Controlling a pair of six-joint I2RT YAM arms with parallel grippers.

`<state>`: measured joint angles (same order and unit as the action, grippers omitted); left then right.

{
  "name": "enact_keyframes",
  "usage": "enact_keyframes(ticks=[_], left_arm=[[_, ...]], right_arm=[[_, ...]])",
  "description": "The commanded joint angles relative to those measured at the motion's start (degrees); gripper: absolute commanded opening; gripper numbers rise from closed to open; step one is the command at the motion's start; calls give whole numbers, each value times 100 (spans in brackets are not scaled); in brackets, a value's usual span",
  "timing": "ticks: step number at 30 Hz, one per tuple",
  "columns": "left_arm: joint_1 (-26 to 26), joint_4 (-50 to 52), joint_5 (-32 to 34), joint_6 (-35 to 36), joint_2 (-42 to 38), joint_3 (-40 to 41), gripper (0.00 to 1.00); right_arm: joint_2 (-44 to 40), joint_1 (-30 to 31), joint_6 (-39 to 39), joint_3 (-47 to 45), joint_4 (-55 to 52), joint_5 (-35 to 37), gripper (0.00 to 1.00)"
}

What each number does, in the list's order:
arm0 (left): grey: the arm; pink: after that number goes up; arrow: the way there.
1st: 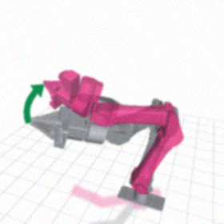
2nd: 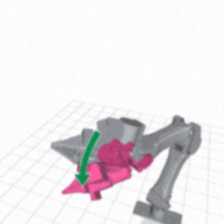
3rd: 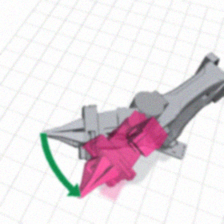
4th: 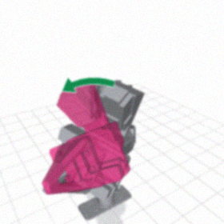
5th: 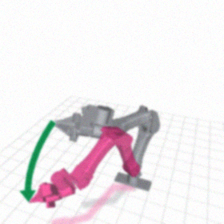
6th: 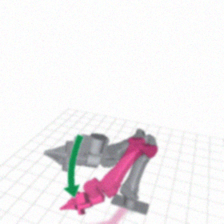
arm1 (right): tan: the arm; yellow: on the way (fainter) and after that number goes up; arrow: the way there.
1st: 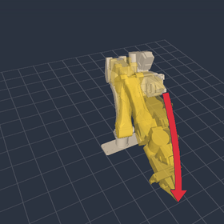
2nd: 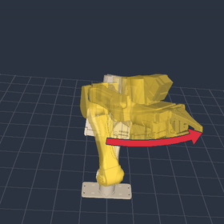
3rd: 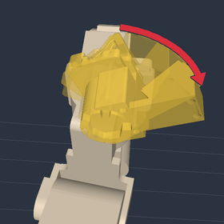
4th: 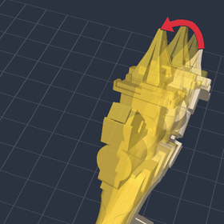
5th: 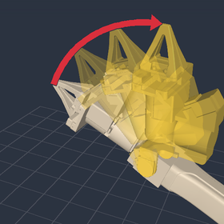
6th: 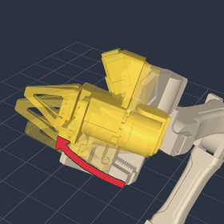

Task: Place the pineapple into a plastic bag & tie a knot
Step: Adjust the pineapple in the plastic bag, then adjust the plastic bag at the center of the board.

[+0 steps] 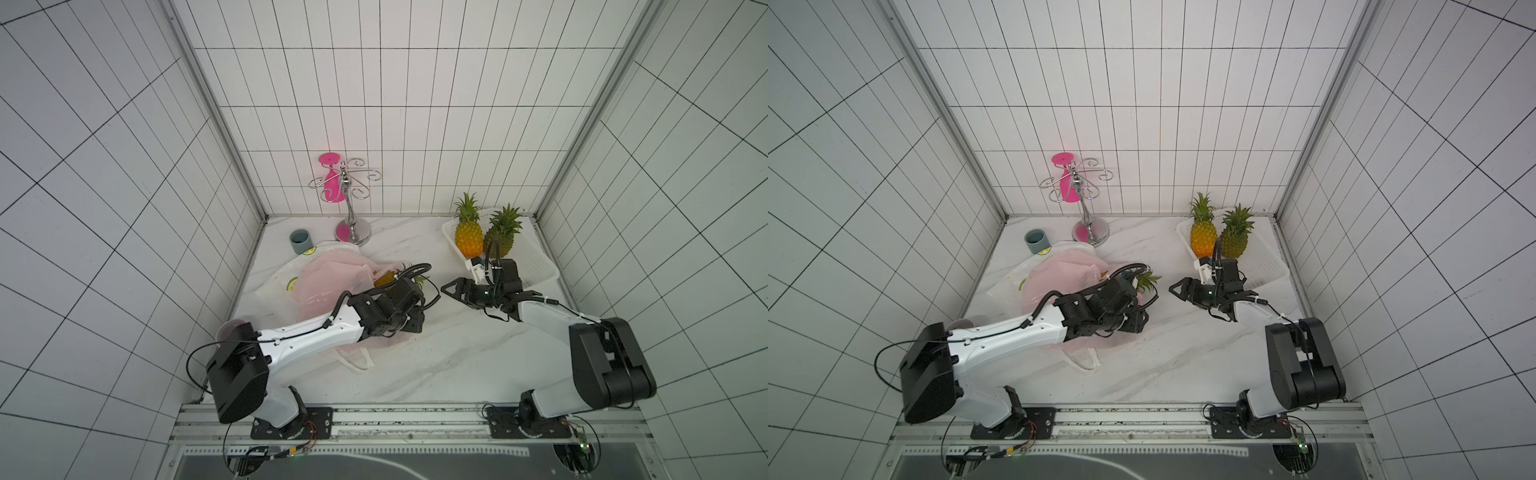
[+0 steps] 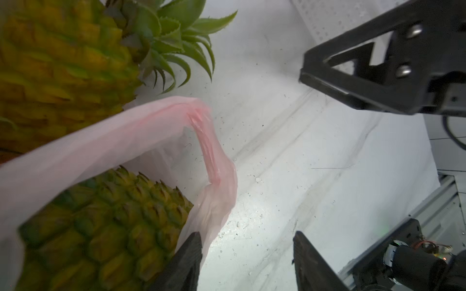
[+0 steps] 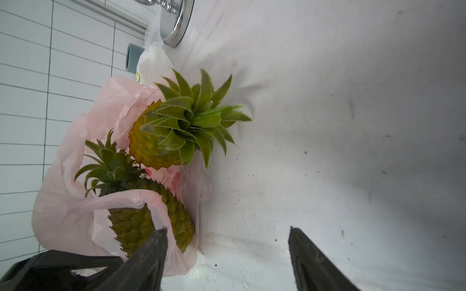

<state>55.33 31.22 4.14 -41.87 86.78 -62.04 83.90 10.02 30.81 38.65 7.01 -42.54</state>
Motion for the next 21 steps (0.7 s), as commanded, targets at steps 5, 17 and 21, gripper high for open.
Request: enact_keyframes(ticks=[5, 17, 21], left_arm=[[-18, 76, 959, 45, 1035, -1053, 60], [225, 1302, 1602, 543, 2050, -1952, 62], [357, 1669, 1873, 528, 1921, -1979, 62]], right_arm=[[-601, -161, 293, -611, 684, -289, 77], [-735, -603, 673, -963, 1344, -811, 76], [-663, -624, 792, -980, 1542, -902, 76]])
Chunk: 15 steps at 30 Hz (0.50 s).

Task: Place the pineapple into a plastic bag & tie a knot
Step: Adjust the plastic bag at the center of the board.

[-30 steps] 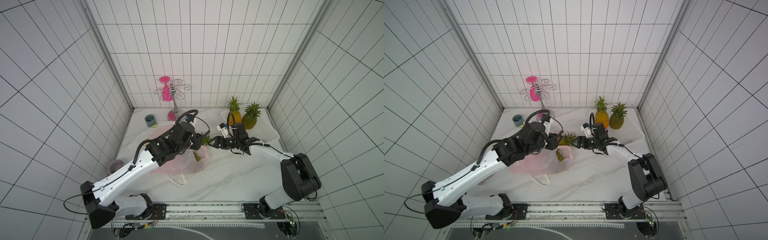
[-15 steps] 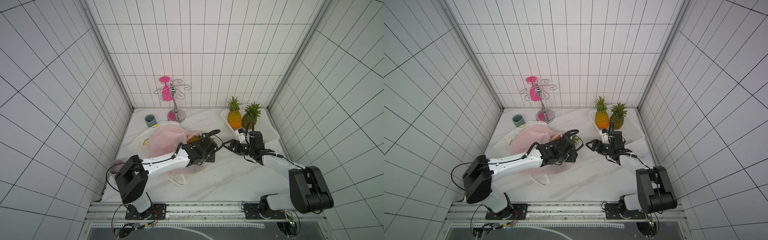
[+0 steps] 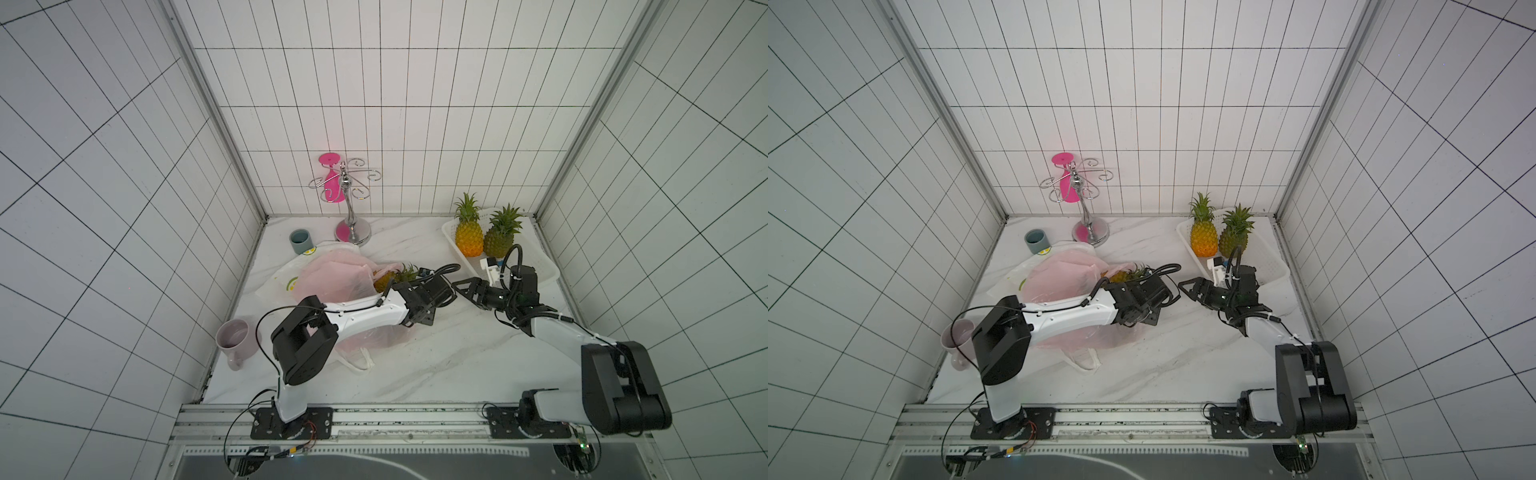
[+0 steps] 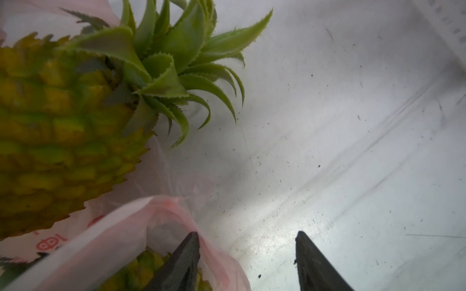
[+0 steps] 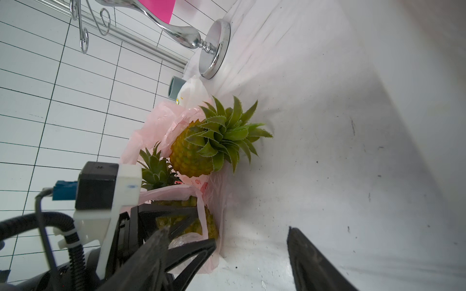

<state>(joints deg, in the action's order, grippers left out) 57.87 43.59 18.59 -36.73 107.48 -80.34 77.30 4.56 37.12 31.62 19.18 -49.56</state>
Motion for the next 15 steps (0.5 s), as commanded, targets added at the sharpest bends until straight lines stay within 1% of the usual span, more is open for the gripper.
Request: enact_keyframes(ticks=[1, 5, 8, 11, 15], left_arm=[[140, 511, 505, -5, -186, -134, 62], [208, 543, 620, -69, -276, -14, 62], [171, 475, 633, -56, -73, -89, 63], [63, 330, 471, 43, 200, -209, 63], [-166, -20, 142, 116, 361, -211, 63]], right_arm=[[12, -70, 188, -279, 372, -218, 76], [41, -70, 227, -296, 466, -256, 76], [29, -76, 310, -342, 584, -308, 75], [-16, -76, 337, -377, 605, -330, 75], [-104, -81, 355, -415, 596, -311, 75]])
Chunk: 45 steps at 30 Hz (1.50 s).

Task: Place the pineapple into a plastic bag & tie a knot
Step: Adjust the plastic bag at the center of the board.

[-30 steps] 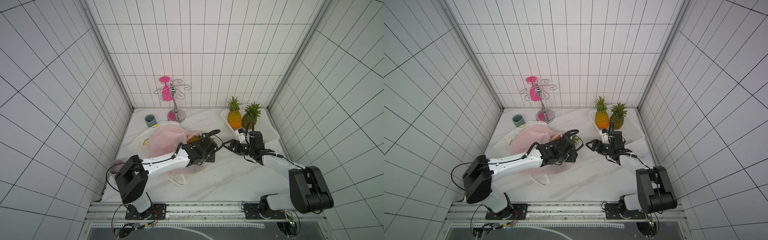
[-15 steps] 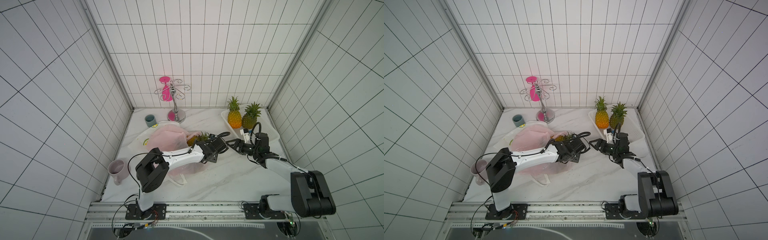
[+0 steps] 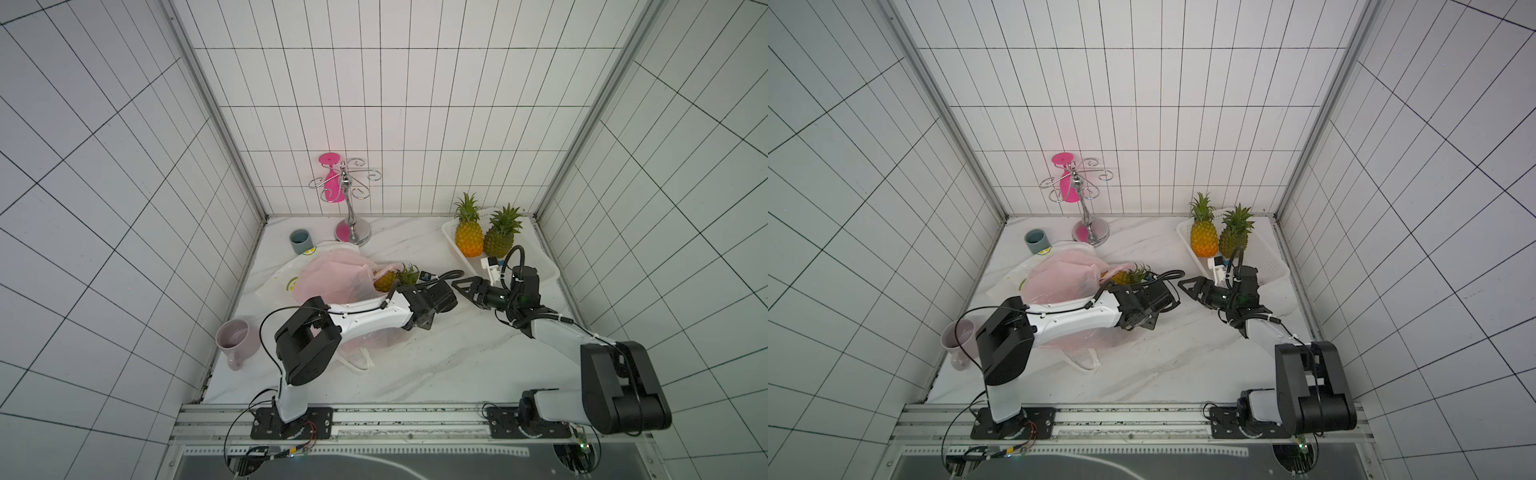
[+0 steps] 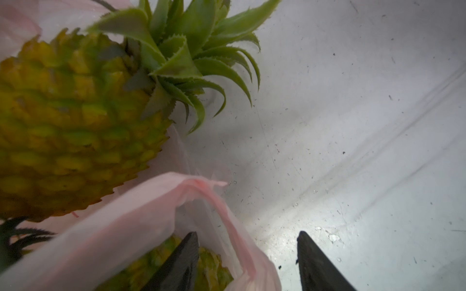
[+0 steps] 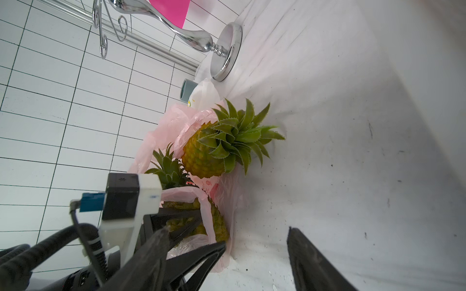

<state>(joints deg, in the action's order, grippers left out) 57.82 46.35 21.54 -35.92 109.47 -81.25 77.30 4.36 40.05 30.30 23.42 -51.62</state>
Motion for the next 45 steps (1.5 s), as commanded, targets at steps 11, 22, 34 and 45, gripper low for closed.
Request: enact_keyframes(ticks=[11, 22, 34, 45], left_arm=[[-346, -1979, -1979, 191, -864, -156, 0], [-1144, -2270, -2154, 178, -3686, 1269, 0], [-1921, -1142, -2143, 270, -5118, 2353, 0], [-3632, -887, -2974, 512, -5780, 3269, 0]], right_arm=[[74, -3, -199, -311, 31, 442, 71], [759, 579, -586, 491, -399, 1563, 69], [2170, 1373, -125, 2386, -212, 1821, 72], [4042, 1558, 950, 3984, 942, 754, 73]])
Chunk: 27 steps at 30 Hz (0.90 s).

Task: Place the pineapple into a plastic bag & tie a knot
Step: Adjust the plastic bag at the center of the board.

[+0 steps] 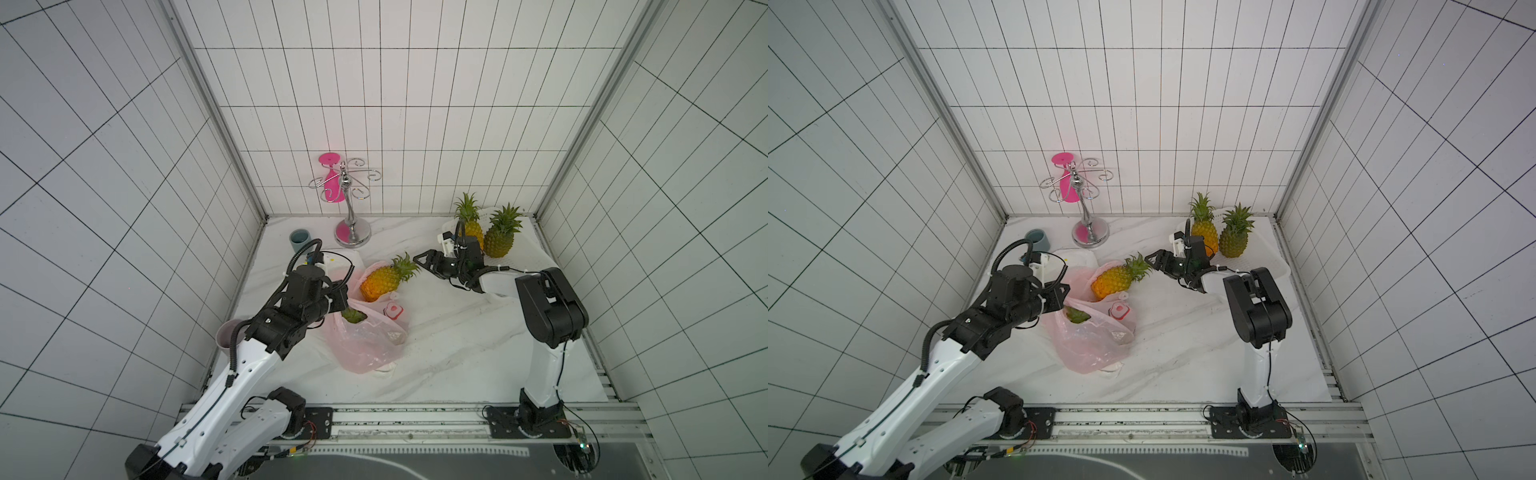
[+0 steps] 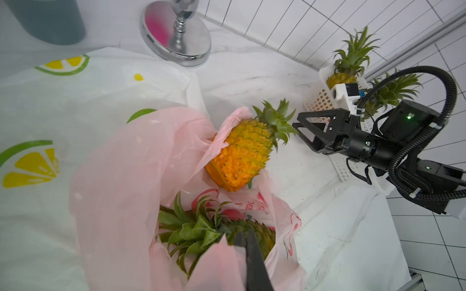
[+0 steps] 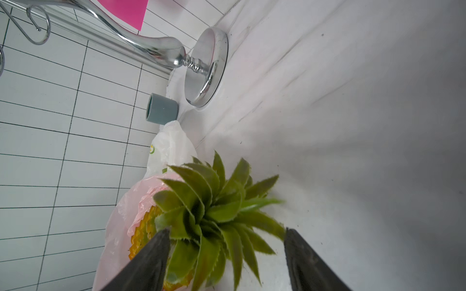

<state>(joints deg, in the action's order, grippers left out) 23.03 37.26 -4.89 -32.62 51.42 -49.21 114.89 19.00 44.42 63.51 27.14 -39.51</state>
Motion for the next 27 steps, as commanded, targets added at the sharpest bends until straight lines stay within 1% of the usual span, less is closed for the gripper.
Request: enact_keyframes(ticks=[1, 3, 4, 6, 8, 11, 14, 16, 18, 21, 23, 25, 27], left_arm=[[-194, 36, -337, 241, 77, 69, 0], [-297, 96, -278, 310, 197, 37, 0], [-375, 102, -280, 339, 265, 18, 0], [-533, 74, -368, 415, 392, -23, 0], [-691, -19, -511, 492, 534, -43, 0], [-868, -94, -659, 610, 754, -128, 0], [-909, -186, -655, 712, 952, -266, 0], [-914, -291, -605, 740, 1089, -357, 0], [-923, -424, -556, 747, 1230, -470, 0], [-923, -920, -593, 749, 1473, -556, 0], [-916, -1194, -674, 758, 1750, -663, 0], [-923, -1349, -850, 783, 2162, -899, 0], [-886, -1381, -1057, 839, 2664, -1356, 0]], right_arm=[[412, 116, 552, 797, 547, -481, 73], [621, 176, 414, 1079, 268, -511, 72], [696, 226, 347, 1174, 141, -595, 68], [706, 336, 378, 1035, 330, -769, 63], [627, 447, 612, 704, 955, -1049, 47], [359, 604, 941, 194, 1734, -1327, 27], [9, 853, 879, -160, 1865, -1366, 12], [-225, 1063, 768, -334, 1840, -1425, 6], [-475, 1290, 421, -494, 1478, -1406, 0], [-817, 1623, -315, -719, 635, -1174, 0], [-981, 1786, -573, -840, 407, -1032, 0], [-1062, 1918, -839, -794, 72, -993, 0], [-1177, 2014, -976, -836, -19, -947, 0]])
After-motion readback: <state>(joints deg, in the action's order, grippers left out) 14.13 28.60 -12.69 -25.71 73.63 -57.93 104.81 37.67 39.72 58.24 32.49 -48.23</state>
